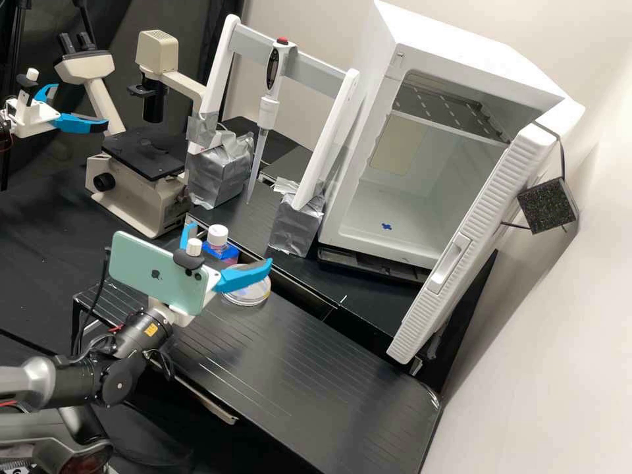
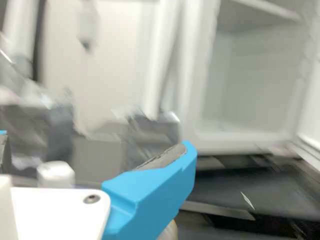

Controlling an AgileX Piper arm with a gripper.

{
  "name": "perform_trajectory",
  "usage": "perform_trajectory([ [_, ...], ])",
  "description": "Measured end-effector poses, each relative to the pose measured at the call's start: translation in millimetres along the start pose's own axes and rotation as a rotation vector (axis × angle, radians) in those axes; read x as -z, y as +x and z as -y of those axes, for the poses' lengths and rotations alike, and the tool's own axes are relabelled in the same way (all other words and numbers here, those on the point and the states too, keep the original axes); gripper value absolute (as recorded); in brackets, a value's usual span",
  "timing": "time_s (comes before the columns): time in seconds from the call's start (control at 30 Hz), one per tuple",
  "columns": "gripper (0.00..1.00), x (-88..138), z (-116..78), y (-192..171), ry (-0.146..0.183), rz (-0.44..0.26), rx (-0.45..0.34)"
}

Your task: Move the petri dish to the bench

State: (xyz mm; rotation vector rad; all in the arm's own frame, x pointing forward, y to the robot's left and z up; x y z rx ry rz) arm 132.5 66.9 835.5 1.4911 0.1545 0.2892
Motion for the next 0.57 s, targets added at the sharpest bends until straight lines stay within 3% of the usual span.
perform_trajectory([
  [0.1, 1.0, 7, 0.7, 17, 0.037, 0.01, -0.042],
  [0.23, 1.0, 4, 3.4, 36, 0.06, 0.079, -0.072],
  [0.57, 1.0, -4, 7.9, 48, 0.043, 0.092, -0.125],
])
